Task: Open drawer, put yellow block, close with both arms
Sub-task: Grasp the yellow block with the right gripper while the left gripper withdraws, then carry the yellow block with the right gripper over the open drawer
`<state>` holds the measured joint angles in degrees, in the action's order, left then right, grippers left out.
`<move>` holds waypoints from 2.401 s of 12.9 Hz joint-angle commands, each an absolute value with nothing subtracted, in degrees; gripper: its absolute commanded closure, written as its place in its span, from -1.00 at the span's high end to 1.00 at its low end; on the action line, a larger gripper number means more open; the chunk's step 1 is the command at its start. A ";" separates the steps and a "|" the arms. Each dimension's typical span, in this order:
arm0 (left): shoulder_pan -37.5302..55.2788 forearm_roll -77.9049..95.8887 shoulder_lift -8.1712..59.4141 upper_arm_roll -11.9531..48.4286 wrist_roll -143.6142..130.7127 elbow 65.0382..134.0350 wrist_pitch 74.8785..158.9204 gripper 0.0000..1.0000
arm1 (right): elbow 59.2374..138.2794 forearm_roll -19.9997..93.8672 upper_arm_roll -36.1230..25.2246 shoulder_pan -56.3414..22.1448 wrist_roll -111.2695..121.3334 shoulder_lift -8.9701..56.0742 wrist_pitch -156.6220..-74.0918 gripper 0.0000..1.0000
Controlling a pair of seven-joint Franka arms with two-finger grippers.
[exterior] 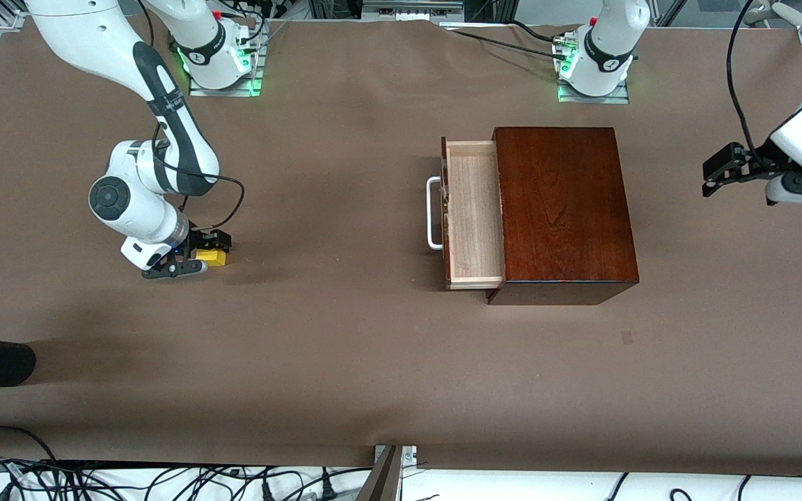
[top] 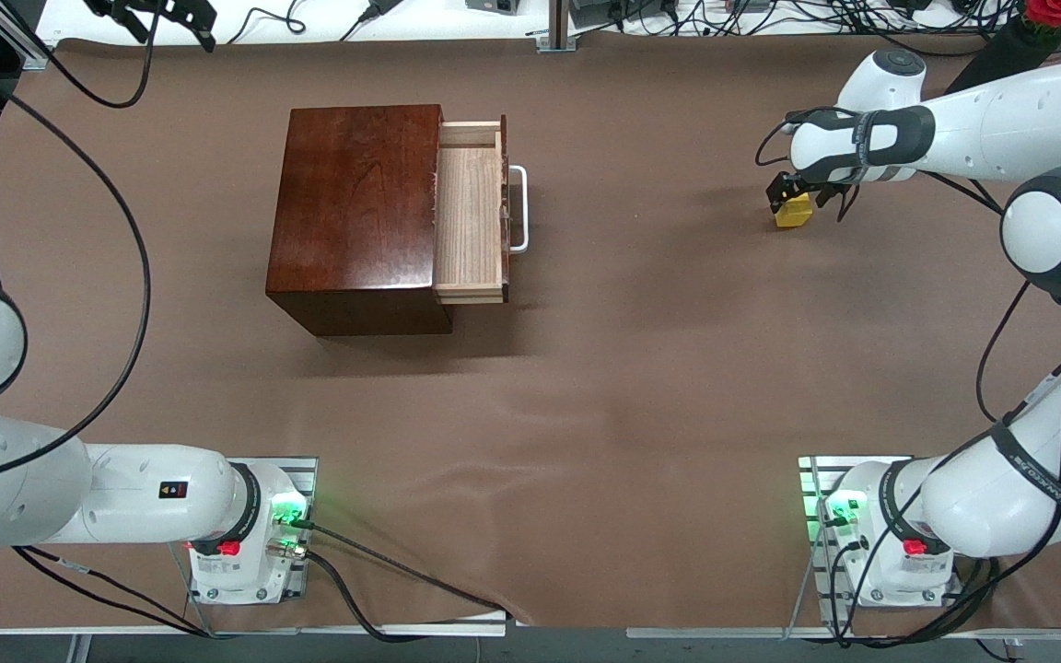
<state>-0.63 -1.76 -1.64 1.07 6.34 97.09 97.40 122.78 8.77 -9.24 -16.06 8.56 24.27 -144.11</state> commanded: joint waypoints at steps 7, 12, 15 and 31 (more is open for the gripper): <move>-0.53 -0.44 -2.90 0.18 7.65 98.88 94.57 1.00 | 123.31 9.76 -9.05 -16.08 8.88 24.70 -144.93 -0.03; -0.53 -0.79 -2.46 0.09 8.09 98.00 94.39 1.00 | 122.87 9.67 -9.05 -16.00 9.57 24.61 -144.32 -1.00; -0.27 -0.88 -2.37 0.44 7.38 97.91 94.39 1.00 | 119.99 9.32 -9.05 -16.08 14.31 22.25 -140.74 -1.00; 0.00 -1.05 -0.97 0.70 7.29 95.62 93.52 1.00 | 77.45 2.39 -8.79 -46.72 24.79 23.81 -103.44 -1.00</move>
